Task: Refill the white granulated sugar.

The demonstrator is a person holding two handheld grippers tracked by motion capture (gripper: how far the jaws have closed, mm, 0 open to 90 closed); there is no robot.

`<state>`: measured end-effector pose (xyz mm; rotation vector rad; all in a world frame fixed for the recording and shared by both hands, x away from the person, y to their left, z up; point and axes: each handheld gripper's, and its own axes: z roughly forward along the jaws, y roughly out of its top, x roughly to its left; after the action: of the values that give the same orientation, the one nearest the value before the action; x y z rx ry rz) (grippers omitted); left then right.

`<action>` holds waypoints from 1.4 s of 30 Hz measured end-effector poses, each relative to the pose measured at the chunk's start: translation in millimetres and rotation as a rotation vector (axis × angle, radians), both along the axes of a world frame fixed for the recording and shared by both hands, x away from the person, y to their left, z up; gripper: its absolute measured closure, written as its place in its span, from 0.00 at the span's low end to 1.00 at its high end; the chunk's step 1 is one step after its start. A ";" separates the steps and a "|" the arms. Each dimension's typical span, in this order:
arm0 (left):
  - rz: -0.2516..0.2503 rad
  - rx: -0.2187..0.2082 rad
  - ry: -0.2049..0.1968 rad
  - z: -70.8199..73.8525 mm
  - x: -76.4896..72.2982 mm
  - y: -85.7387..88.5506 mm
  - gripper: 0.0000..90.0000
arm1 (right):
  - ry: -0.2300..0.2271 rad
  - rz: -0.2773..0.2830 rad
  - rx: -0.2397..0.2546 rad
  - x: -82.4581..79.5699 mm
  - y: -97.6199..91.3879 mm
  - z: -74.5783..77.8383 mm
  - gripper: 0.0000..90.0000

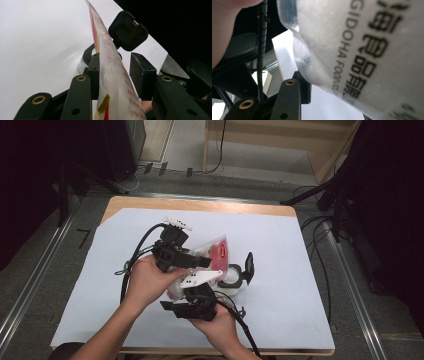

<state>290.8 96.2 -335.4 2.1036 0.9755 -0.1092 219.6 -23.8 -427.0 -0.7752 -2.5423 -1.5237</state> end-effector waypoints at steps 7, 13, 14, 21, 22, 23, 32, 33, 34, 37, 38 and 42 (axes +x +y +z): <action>-0.003 -0.008 -0.003 -0.2 -0.4 -0.4 0.71 | -0.001 -0.001 0.003 -0.4 0.5 0.6 0.70; -0.011 -0.005 -0.014 -1.2 -1.0 -2.0 0.71 | -0.002 0.001 -0.003 0.3 -0.1 -0.6 0.70; -0.011 -0.005 -0.014 -1.2 -1.0 -2.0 0.71 | -0.002 0.001 -0.003 0.3 -0.1 -0.6 0.70; -0.007 -0.002 -0.012 -1.2 -0.7 -1.5 0.71 | -0.004 0.001 -0.004 0.2 0.0 -0.7 0.70; -0.007 -0.002 -0.012 -1.2 -0.7 -1.5 0.71 | -0.004 0.003 -0.003 0.4 0.0 -0.8 0.70; -0.007 -0.001 -0.011 -1.3 -0.7 -1.9 0.71 | -0.004 0.002 -0.003 0.4 -0.1 -0.8 0.70; -0.009 0.002 -0.020 -1.7 -1.1 -3.3 0.71 | -0.003 0.000 -0.003 0.5 -0.8 -1.6 0.70; -0.009 0.002 -0.020 -1.7 -1.1 -3.4 0.71 | -0.004 0.001 -0.002 0.5 -0.8 -1.6 0.70; -0.010 0.002 -0.021 -1.7 -1.1 -3.4 0.71 | -0.003 0.001 -0.002 0.5 -0.9 -1.6 0.70; -0.009 0.000 -0.024 -1.9 -1.4 -3.1 0.71 | -0.005 0.000 -0.003 0.4 -0.6 -1.6 0.70; -0.006 0.002 -0.023 -1.9 -1.4 -3.0 0.71 | -0.006 0.000 -0.005 0.5 -0.5 -1.6 0.70; -0.005 0.000 -0.025 -2.0 -1.7 -3.9 0.71 | -0.008 0.001 -0.005 0.9 -1.0 -1.6 0.70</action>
<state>289.1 92.4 -337.3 2.1022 0.9554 -0.0852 220.5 -24.7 -428.5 -0.7697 -2.5525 -1.5235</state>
